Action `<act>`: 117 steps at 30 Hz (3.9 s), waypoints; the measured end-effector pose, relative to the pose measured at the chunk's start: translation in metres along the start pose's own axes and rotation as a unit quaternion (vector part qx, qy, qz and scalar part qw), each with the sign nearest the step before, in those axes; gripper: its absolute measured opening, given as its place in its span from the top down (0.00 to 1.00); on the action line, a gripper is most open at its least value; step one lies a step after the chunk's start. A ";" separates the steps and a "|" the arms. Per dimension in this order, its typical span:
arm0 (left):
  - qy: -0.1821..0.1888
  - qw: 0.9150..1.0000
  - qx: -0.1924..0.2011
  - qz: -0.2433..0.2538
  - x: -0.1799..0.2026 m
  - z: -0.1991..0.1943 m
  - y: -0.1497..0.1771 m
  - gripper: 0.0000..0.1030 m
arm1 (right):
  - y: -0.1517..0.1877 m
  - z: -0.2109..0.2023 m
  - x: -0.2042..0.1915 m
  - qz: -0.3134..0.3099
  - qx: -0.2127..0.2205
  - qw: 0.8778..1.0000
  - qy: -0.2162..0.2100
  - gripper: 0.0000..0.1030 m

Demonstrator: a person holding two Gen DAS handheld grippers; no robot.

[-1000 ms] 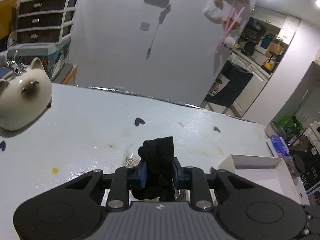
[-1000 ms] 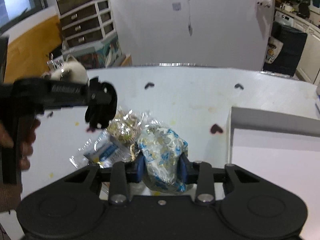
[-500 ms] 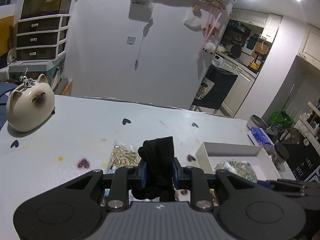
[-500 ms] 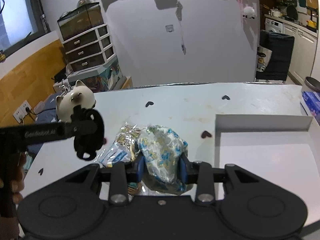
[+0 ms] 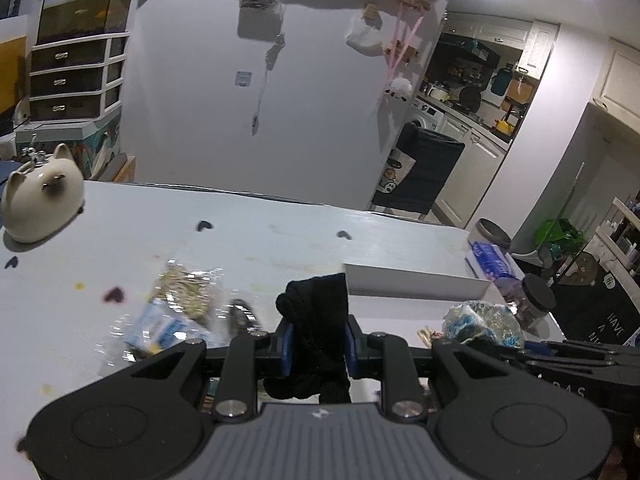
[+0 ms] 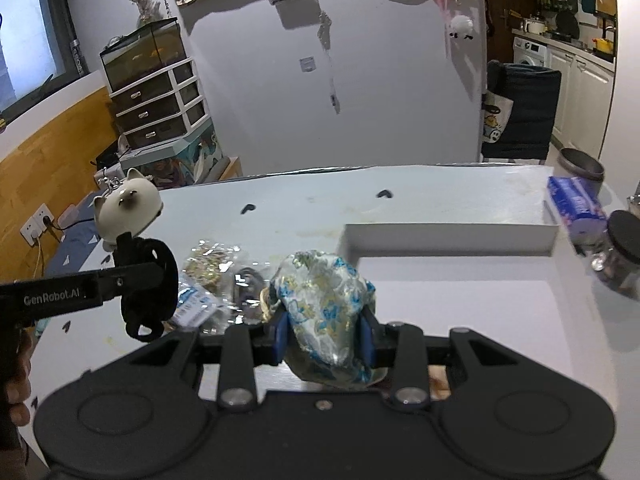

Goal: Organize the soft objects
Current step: 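Carry the black cloth and flowered pouch into the white box with both tools, then open both tools to release the cloth and pouch, then withdraw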

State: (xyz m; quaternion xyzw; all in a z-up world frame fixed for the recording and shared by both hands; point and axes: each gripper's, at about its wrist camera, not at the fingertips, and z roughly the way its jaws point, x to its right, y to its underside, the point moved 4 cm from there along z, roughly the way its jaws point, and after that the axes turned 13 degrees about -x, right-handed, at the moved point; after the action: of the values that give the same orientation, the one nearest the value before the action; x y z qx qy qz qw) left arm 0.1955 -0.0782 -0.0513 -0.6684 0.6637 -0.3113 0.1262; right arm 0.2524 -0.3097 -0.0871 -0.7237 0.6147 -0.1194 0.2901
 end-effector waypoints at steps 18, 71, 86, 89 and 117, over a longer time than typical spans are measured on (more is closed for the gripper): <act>0.055 0.998 -0.028 0.027 0.154 0.061 0.006 0.75 | 0.014 -0.035 0.155 0.041 0.006 0.999 0.027 0.65; 0.098 0.967 -0.234 0.024 0.221 0.203 0.053 0.77 | 0.058 0.053 0.232 0.083 -0.138 0.987 0.019 0.67; 0.063 0.980 -0.173 0.070 0.220 0.156 0.044 0.58 | 0.051 -0.017 0.227 0.092 -0.050 0.994 0.023 0.53; 0.048 0.984 -0.156 0.075 0.214 0.143 0.043 0.40 | 0.054 -0.025 0.223 0.085 -0.041 0.995 0.037 0.45; -0.007 0.996 -0.073 0.054 0.139 0.066 0.047 0.00 | 0.073 -0.048 0.165 0.071 0.015 0.994 0.087 0.00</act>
State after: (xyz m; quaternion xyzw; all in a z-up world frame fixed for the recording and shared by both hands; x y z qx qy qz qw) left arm 0.1855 -0.2322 -0.0951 -0.6412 0.7187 -0.2501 0.0988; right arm 0.2027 -0.4871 -0.1198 -0.6606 0.6858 -0.1699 0.2539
